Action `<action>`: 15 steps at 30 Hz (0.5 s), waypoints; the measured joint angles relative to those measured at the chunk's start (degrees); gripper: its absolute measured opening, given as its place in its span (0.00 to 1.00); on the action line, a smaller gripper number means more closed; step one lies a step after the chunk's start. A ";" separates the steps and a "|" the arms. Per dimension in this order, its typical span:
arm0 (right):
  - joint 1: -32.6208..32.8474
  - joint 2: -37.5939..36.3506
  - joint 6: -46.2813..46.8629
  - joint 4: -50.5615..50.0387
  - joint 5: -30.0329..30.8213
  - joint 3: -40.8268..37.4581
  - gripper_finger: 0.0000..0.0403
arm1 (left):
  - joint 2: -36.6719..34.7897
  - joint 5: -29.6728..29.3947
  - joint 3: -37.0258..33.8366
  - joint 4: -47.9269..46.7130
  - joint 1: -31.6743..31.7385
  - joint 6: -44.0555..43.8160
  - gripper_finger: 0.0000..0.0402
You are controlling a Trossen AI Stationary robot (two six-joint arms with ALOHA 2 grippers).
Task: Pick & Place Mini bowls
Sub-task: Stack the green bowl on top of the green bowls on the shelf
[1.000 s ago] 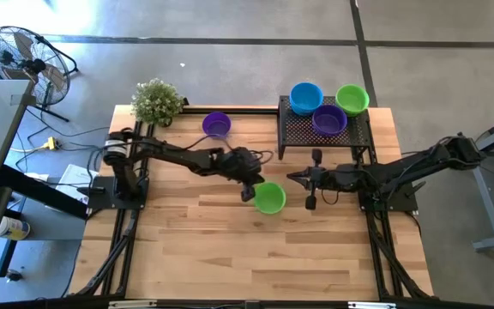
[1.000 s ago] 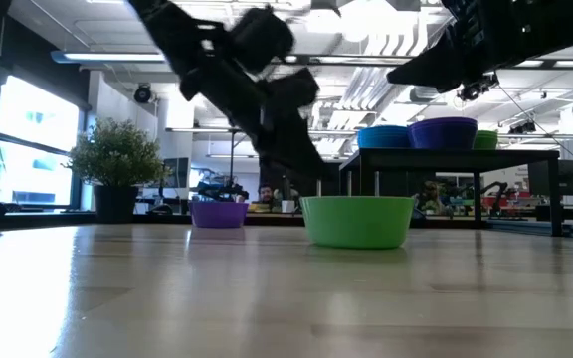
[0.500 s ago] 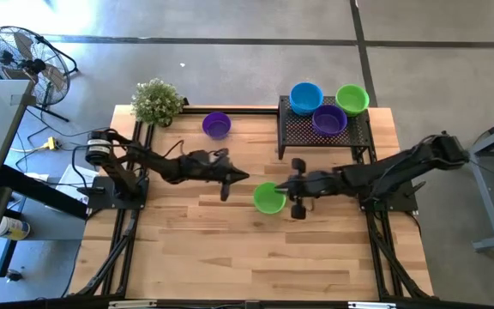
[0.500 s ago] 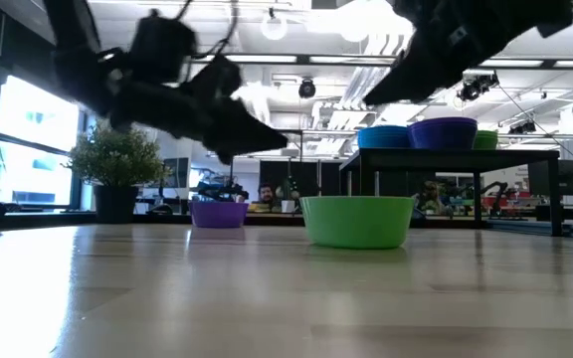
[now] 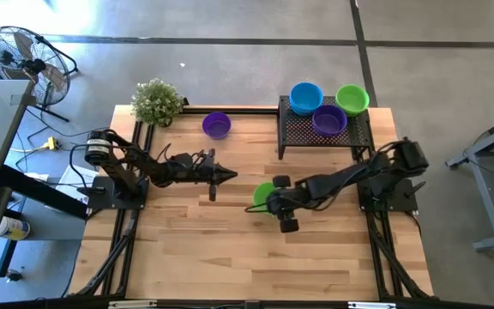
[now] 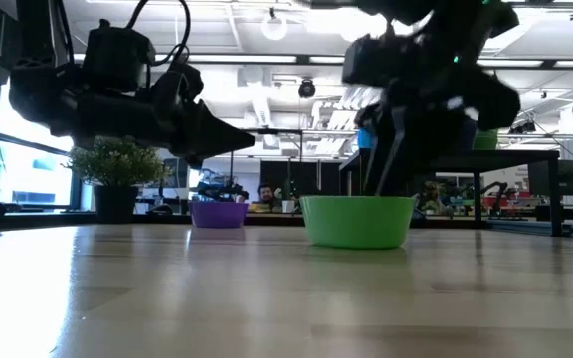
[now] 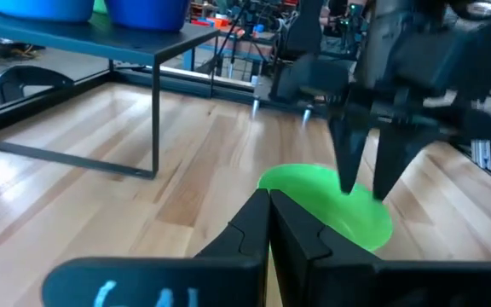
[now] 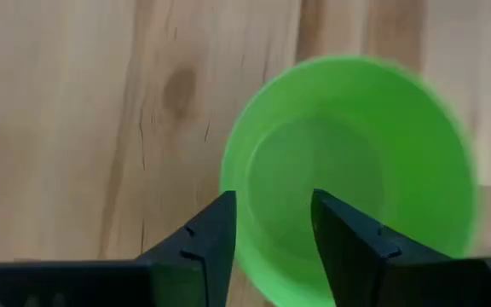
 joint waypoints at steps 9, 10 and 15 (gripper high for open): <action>-0.03 7.36 -2.26 -2.85 -0.56 3.11 0.28 | 0.00 0.07 0.09 -0.35 0.00 0.00 0.01; -0.03 7.40 -2.37 -2.87 -0.59 3.11 0.26 | 0.00 0.07 0.09 -0.37 0.00 0.00 0.01; -0.16 6.60 -1.79 -2.88 0.85 3.12 0.18 | 0.00 0.11 0.09 -0.37 0.00 0.00 0.01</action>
